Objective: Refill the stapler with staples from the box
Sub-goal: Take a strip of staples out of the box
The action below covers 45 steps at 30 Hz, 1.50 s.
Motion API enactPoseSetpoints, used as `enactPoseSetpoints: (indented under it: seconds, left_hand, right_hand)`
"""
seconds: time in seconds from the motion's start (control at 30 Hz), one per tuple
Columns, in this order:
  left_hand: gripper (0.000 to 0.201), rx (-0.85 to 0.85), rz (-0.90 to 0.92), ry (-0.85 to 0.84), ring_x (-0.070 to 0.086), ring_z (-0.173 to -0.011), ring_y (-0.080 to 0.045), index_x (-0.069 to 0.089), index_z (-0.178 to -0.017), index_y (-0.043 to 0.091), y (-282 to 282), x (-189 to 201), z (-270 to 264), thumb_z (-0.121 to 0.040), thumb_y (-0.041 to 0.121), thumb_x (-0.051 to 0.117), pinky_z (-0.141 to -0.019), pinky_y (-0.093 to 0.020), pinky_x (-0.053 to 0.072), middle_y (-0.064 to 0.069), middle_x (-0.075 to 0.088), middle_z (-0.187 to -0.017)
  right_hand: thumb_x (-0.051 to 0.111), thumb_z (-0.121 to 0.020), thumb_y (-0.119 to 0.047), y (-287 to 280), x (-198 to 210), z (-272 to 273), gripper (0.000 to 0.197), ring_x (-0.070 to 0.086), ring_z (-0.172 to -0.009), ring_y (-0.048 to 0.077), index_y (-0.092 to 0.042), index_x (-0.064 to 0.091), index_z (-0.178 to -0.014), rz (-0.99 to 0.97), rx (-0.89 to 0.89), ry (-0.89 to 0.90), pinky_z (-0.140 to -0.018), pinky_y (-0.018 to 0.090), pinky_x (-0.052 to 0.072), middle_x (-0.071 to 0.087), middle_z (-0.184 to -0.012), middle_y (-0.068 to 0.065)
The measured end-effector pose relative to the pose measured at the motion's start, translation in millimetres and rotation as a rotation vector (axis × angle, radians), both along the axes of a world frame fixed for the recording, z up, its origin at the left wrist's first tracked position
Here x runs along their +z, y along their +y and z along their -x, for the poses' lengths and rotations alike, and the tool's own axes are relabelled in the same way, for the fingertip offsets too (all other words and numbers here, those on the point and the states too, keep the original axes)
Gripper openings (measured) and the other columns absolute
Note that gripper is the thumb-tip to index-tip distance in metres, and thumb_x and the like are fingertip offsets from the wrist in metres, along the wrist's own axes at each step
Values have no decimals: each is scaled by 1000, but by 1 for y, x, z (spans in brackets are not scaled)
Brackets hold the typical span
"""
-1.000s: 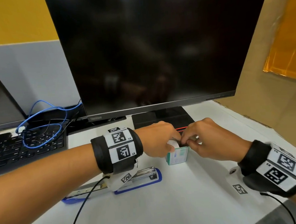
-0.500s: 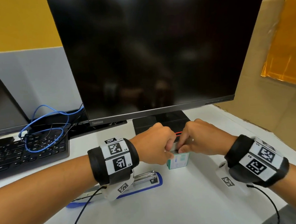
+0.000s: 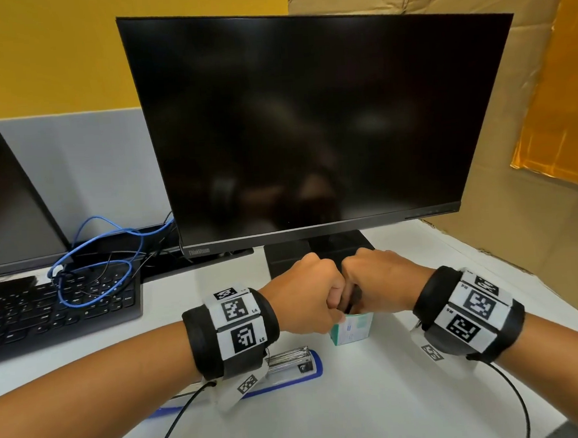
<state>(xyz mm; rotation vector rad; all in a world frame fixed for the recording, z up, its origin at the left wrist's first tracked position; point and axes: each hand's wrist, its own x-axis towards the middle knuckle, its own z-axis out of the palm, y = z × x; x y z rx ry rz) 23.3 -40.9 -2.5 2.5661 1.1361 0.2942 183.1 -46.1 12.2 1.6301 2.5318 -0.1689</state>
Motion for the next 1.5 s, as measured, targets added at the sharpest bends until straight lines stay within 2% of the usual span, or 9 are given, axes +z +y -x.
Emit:
enactPoseSetpoints:
  seconds: [0.13,0.43,0.6,0.87,0.97,1.07,1.27,1.4,1.5]
  left_hand:
    - [17,-7,16,-17,67,-68,-14,70,-74,3,-1,4,0,-82,16,75,-65,-28,61,-7,73,-77]
    - [18,3,31,-31,74,-81,-19,70,-74,1,-2,4,2,-83,16,75,-70,-31,62,-9,75,-81]
    - [20,15,31,-29,72,-77,-17,70,-75,0,-3,4,2,-84,17,74,-67,-21,59,-7,75,-82]
    - [22,61,58,-53,62,-73,-12,71,-78,0,-6,4,1,-85,20,74,-63,-15,53,-6,74,-84]
    - [23,92,68,-64,62,-79,-13,71,-79,0,-8,4,2,-86,21,73,-67,-17,54,-7,73,-87]
    - [20,89,76,-67,68,-87,-16,71,-79,1,-9,4,1,-86,20,73,-66,-16,52,-5,73,-88]
    - [18,94,99,-75,63,-78,-11,72,-79,2,-10,3,0,-86,19,73,-61,-12,47,-8,74,-86]
    - [20,99,87,-75,59,-79,-10,72,-82,0,-11,3,0,-87,20,72,-57,-9,39,-9,73,-88]
    - [19,98,89,-73,61,-78,-11,72,-81,0,-11,3,-1,-87,18,72,-60,-12,44,-8,74,-87]
  right_hand:
    - [69,-83,-42,2,-2,5,39,68,-90,24,-15,63,-110,-62,-10,-44,-76,29,54,70,-105,7]
    - [66,-88,-38,4,-5,7,34,69,-91,24,-13,63,-111,-91,21,-60,-80,29,54,71,-106,9]
    - [67,-87,-36,5,-8,1,30,71,-90,23,-13,68,-106,-79,45,-40,-77,27,55,73,-105,7]
    - [70,-86,-31,10,-9,-8,30,70,-101,22,-17,70,-113,80,152,50,-86,31,59,71,-119,2]
    - [69,-87,-27,10,-5,-14,27,68,-108,20,-22,72,-113,150,205,74,-90,31,58,67,-127,-4]
    - [69,-87,-27,12,-7,-12,26,69,-106,20,-20,72,-112,144,205,72,-87,31,59,69,-123,-3]
    - [70,-86,-28,17,-13,-7,19,72,-94,20,-17,75,-100,53,123,60,-80,28,60,74,-105,2]
    - [71,-85,-32,17,-15,-8,25,72,-91,22,-14,72,-102,34,103,23,-80,32,61,74,-105,5]
    - [69,-86,-33,16,-14,-9,24,72,-92,22,-15,73,-102,37,130,3,-81,32,60,74,-107,3]
